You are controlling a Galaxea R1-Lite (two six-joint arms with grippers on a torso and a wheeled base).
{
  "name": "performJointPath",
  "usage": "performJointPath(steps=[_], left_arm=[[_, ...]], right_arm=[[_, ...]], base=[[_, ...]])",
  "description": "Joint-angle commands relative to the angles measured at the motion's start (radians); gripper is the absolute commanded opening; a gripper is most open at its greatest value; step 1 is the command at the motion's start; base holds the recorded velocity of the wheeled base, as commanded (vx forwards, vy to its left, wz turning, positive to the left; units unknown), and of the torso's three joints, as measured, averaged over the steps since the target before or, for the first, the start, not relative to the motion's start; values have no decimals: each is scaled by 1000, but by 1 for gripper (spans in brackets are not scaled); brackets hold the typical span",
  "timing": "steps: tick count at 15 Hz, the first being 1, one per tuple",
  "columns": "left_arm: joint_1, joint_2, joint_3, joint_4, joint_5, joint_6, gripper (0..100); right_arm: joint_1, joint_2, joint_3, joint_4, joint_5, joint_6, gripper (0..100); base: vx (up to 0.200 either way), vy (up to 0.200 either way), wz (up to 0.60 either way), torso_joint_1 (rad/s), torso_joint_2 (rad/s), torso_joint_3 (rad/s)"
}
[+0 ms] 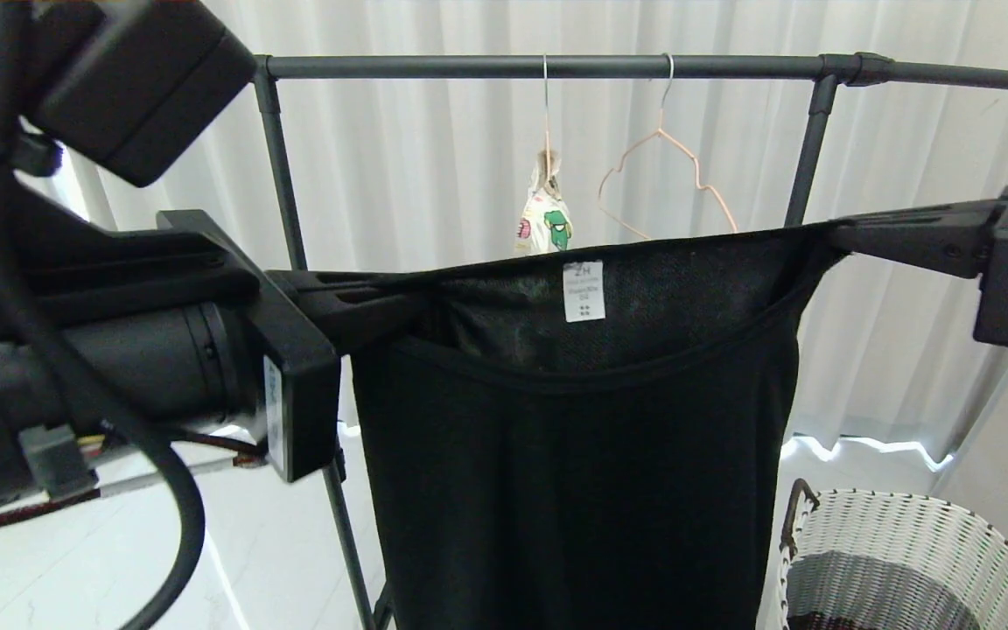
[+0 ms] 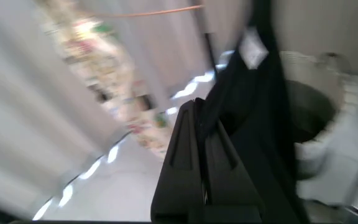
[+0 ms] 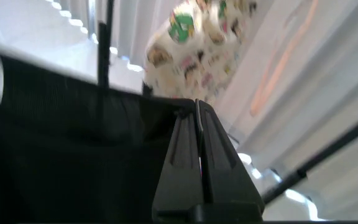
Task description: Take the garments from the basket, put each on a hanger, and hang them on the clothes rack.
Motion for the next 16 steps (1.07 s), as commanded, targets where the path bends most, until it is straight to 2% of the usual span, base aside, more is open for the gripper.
performJointPath(steps=[1, 4, 9, 12, 13, 16], left_arm=[[52, 15, -6, -2, 34, -1, 0], [0, 23, -6, -3, 34, -1, 0], [1, 29, -10, -3, 37, -1, 0], [1, 37, -12, -5, 37, -1, 0], [1, 35, -10, -5, 37, 0, 0], [3, 37, -10, -5, 37, 0, 0]], right_arm=[[-14, -87, 42, 42, 4, -20, 0], [6, -85, 48, 44, 7, -69, 0], [19, -87, 62, 47, 5, -69, 0], [19, -88, 68, 67, -27, -69, 0], [19, -93, 65, 98, -39, -70, 100], [19, -131, 73, 158, -39, -70, 100]], base=[[0, 0, 0, 0, 0, 0], [0, 0, 0, 0, 0, 0], [0, 0, 0, 0, 0, 0], [0, 0, 0, 0, 0, 0], [0, 0, 0, 0, 0, 0], [0, 0, 0, 0, 0, 0]])
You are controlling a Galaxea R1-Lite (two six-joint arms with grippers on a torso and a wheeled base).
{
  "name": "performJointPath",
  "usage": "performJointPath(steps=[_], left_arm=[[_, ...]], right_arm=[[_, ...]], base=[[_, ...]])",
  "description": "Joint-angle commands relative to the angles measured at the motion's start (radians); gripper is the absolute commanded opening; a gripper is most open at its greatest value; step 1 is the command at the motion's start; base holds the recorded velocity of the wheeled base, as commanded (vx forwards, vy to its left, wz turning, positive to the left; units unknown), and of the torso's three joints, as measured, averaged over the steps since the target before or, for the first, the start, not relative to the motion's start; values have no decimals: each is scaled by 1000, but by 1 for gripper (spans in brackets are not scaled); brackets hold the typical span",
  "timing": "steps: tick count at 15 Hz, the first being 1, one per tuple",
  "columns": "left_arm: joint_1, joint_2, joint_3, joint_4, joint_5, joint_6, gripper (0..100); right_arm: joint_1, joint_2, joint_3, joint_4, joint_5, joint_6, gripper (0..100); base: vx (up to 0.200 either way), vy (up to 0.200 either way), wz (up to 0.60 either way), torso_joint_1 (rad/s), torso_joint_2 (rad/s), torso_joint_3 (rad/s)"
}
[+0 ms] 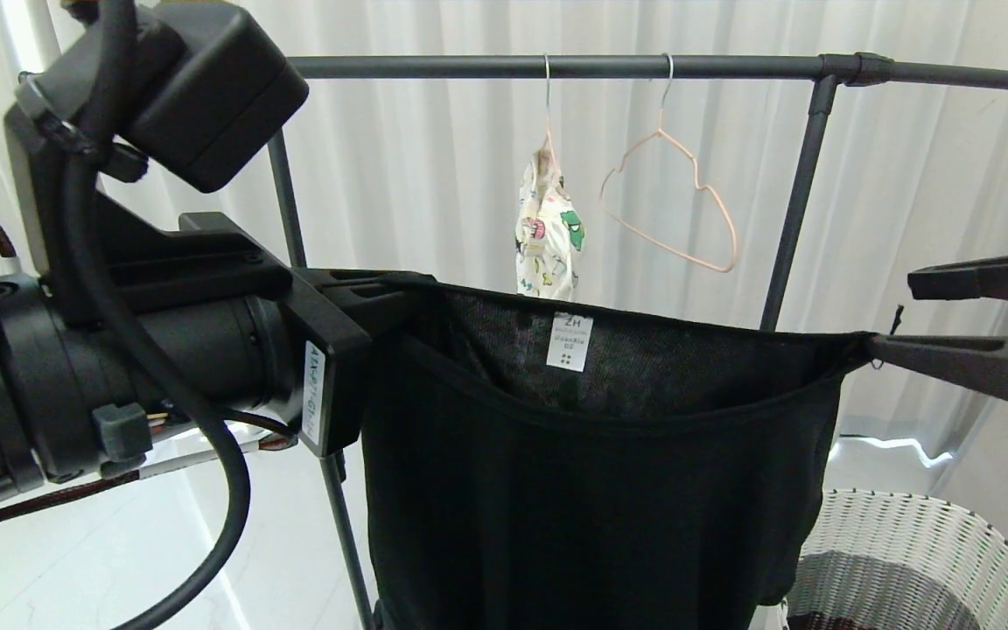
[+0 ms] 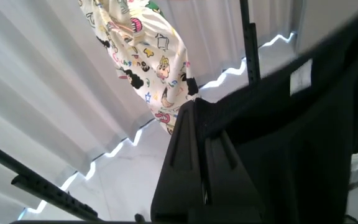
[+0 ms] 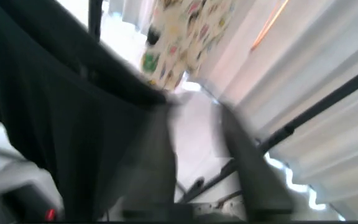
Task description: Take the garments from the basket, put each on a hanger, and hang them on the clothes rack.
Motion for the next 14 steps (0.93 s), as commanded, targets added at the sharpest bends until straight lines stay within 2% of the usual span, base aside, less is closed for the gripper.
performJointPath(steps=[1, 3, 5, 7, 9, 11, 12, 14], left_arm=[[3, 1, 2, 0, 2, 0, 0], [26, 1, 11, 0, 6, 2, 0], [62, 6, 33, 0, 48, 3, 0], [70, 12, 53, 0, 91, 5, 0], [72, 8, 70, 0, 108, 5, 0], [108, -28, 103, 0, 140, 3, 0], [133, -51, 123, 0, 154, 3, 0], [185, -101, 160, 0, 161, 5, 0]], right_arm=[[0, -39, 29, 1, -4, -9, 100], [-37, -87, 73, 3, -13, -70, 100], [-81, -128, 122, 1, -13, -151, 100], [-83, -152, 131, 3, 13, -162, 100], [-126, -159, 154, 3, -5, -162, 100], [-285, -159, 222, 0, -59, -228, 100], [-362, -159, 249, -4, -60, -259, 100], [-452, -166, 323, -39, -79, -293, 100]], base=[[0, 0, 0, 0, 0, 0], [0, 0, 0, 0, 0, 0], [0, 0, 0, 0, 0, 0], [0, 0, 0, 0, 0, 0], [0, 0, 0, 0, 0, 0], [0, 0, 0, 0, 0, 0], [0, 0, 0, 0, 0, 0], [0, 0, 0, 0, 0, 0]])
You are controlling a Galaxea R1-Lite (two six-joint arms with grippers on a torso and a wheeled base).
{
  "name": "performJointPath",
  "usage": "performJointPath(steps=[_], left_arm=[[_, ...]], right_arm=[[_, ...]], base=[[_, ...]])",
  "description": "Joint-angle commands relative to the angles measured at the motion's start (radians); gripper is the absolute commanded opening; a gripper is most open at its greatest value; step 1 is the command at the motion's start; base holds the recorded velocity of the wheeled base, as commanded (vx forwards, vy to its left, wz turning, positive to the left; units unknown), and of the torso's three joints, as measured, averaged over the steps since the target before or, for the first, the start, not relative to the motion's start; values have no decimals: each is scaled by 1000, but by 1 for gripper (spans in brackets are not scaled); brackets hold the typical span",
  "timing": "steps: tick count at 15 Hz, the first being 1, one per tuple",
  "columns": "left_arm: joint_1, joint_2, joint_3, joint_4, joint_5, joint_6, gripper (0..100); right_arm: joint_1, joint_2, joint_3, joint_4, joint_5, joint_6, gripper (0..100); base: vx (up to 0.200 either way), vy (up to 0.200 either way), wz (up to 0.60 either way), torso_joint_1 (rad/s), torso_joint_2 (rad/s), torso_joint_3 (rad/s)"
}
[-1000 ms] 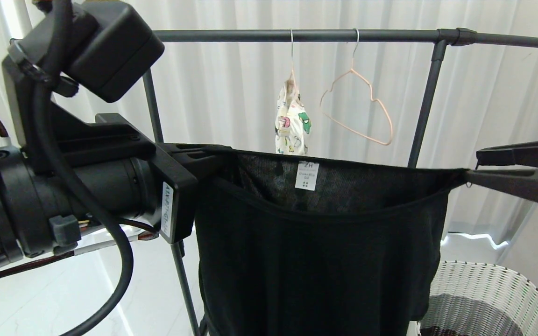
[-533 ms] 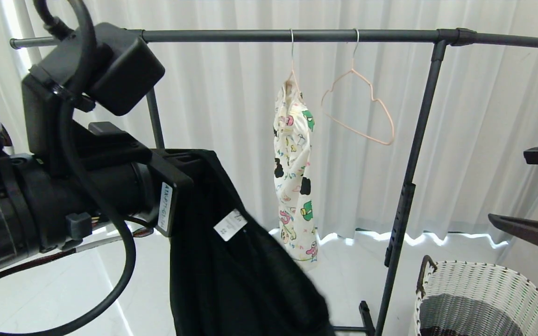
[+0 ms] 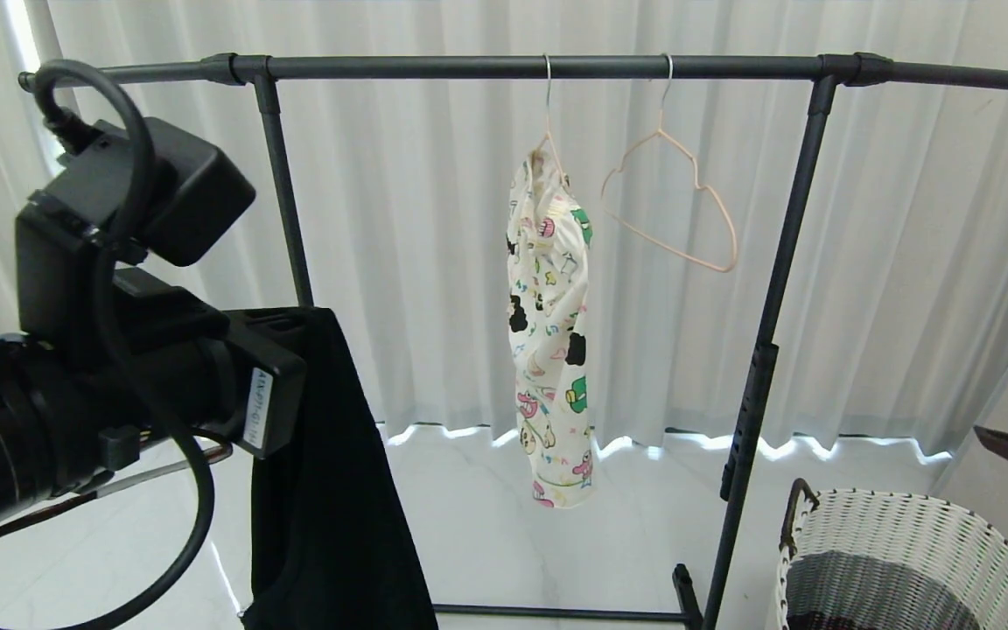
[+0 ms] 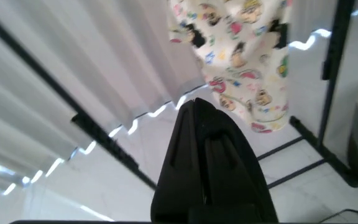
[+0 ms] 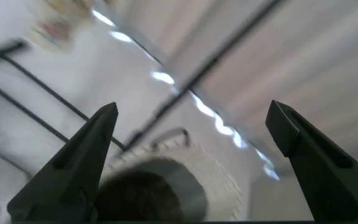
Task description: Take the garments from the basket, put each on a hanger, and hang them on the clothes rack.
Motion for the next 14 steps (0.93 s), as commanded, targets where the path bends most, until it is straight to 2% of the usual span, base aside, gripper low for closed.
performJointPath(steps=[1, 3, 4, 6, 7, 8, 11, 14], left_arm=[[61, -75, 45, -1, 2, 0, 0], [79, -101, 63, 1, 2, 0, 0], [94, -117, 82, 1, 2, 0, 0], [123, -137, 128, 1, 3, 0, 0], [133, -141, 143, 1, 3, 0, 0], [160, -164, 183, 1, 5, 0, 0], [165, -199, 215, 1, 6, 0, 0], [165, -210, 234, 1, 6, 5, 0]], right_arm=[[-129, -39, 142, -78, -64, -56, 100], [-180, -93, 288, -206, -91, -126, 100], [-205, -119, 421, -347, -91, -142, 100], [-208, -115, 518, -473, -87, -125, 100], [-208, -115, 524, -474, -87, -108, 100], [-206, -110, 525, -473, -79, -40, 100], [-206, -76, 499, -474, -77, 72, 100], [-206, -65, 495, -476, -77, 98, 100]], base=[[0, 0, 0, 0, 0, 0], [0, 0, 0, 0, 0, 0], [0, 0, 0, 0, 0, 0], [0, 0, 0, 0, 0, 0], [0, 0, 0, 0, 0, 0], [0, 0, 0, 0, 0, 0], [0, 0, 0, 31, -109, -91], [0, 0, 0, 134, -417, -258]])
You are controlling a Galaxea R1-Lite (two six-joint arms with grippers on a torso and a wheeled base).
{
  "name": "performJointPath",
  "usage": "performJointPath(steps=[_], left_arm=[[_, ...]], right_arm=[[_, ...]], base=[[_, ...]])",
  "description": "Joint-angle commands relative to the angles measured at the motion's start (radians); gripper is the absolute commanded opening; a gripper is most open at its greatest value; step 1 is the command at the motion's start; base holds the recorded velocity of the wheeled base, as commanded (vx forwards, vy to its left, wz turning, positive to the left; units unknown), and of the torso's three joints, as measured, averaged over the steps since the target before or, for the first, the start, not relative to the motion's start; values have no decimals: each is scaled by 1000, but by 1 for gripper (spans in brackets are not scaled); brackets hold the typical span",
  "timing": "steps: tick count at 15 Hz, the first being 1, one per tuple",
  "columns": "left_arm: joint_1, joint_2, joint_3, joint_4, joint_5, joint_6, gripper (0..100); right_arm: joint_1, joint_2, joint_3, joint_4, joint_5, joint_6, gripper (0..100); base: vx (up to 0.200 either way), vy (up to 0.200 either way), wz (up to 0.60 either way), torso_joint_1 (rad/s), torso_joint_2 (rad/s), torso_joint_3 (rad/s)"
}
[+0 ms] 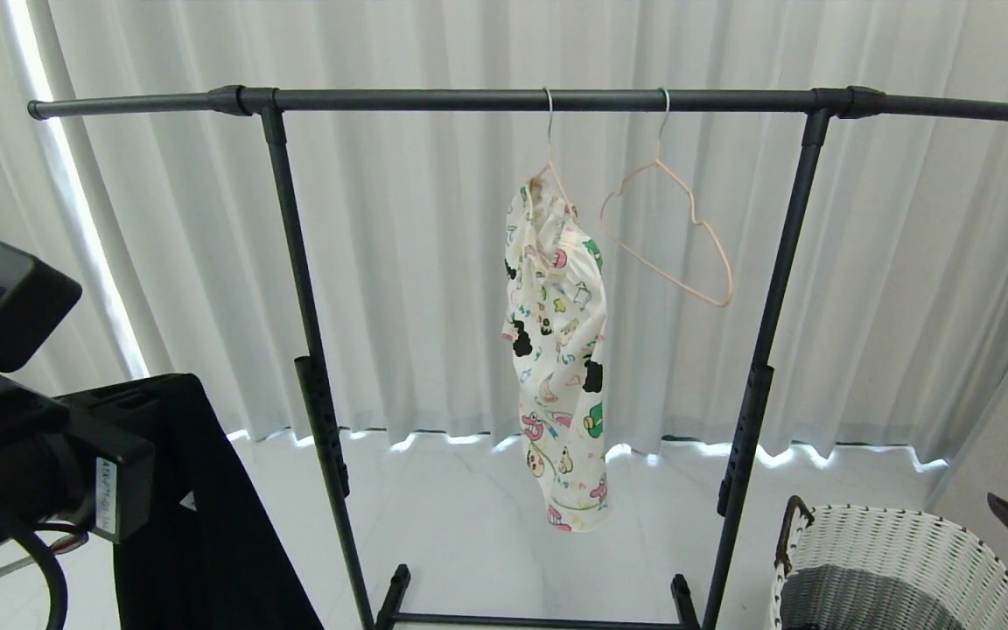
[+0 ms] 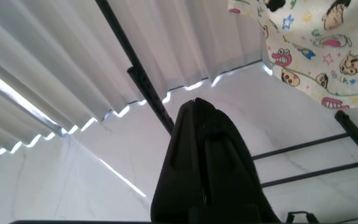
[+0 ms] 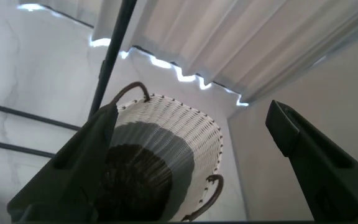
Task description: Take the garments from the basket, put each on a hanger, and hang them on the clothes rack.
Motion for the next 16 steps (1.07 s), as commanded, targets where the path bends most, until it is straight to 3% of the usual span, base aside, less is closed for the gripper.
performJointPath(steps=[1, 6, 8, 16], left_arm=[[0, -17, 11, 0, 2, 15, 0], [-1, -24, 12, -1, 0, 24, 0], [-6, -31, 12, -1, 0, 82, 0], [-3, -52, 25, -1, 5, 96, 0]], right_arm=[[-1, 12, -4, -1, -1, 0, 100], [-3, 21, -19, -2, -1, 0, 100], [-3, 26, -22, -2, -1, -2, 100], [-3, 41, -33, -2, -6, -2, 100]], base=[[0, 0, 0, 159, -437, -295], [0, 0, 0, 182, -462, -286], [0, 0, 0, 193, -471, -273], [0, 0, 0, 219, -499, -281]])
